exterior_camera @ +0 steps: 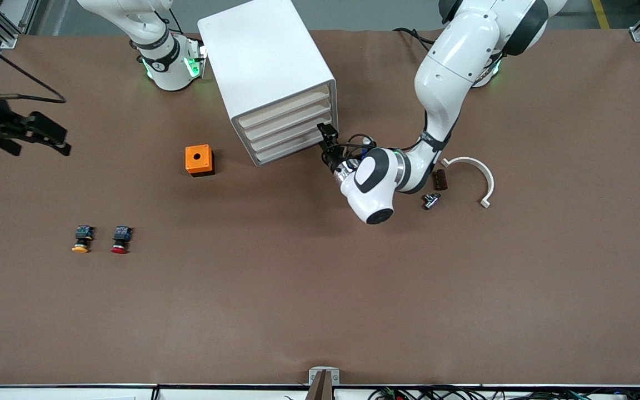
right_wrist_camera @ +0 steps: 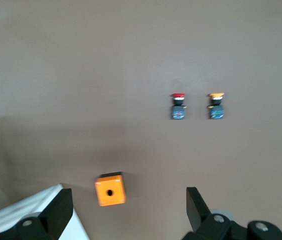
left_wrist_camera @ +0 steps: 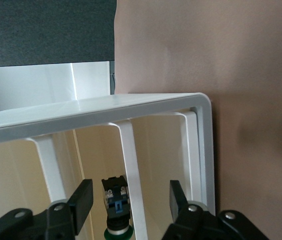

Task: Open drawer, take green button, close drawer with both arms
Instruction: 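Pull the drawer open with the left gripper while the right gripper approaches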

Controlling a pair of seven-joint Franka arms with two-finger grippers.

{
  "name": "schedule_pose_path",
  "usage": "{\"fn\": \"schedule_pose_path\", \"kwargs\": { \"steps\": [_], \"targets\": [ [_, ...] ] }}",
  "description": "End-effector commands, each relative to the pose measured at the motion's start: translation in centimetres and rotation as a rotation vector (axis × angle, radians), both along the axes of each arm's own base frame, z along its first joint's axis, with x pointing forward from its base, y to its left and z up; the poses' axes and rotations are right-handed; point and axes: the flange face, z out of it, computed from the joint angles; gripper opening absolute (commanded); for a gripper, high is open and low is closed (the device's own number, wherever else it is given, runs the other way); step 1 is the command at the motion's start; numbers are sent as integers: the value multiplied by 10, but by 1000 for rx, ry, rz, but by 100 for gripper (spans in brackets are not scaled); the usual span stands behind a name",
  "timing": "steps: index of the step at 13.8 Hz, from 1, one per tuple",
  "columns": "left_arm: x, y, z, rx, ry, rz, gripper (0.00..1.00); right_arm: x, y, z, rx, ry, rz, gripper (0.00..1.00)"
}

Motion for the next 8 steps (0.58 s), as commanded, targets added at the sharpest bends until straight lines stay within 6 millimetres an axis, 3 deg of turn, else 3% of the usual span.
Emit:
{"fn": "schedule_pose_path", "kwargs": {
  "steps": [1, 3, 4, 6, 8],
  "targets": [
    [-8, -14, -3, -7, 27, 2, 69, 4, 48, -12, -14, 24, -131, 100],
    [-26, -30, -4, -6, 29, -31, 68, 6, 80, -31, -20, 58, -244, 100],
    [-31, -34, -5, -9, 36, -34, 57, 5, 99, -41, -30, 75, -277, 100],
    [-33, -37, -8, -9, 44, -29, 52, 0, 136, -53, -42, 91, -370, 100],
    [-39, -40, -14, -2, 53, -34, 35, -4, 169, -68, -54, 108, -453, 100]
  ]
}}
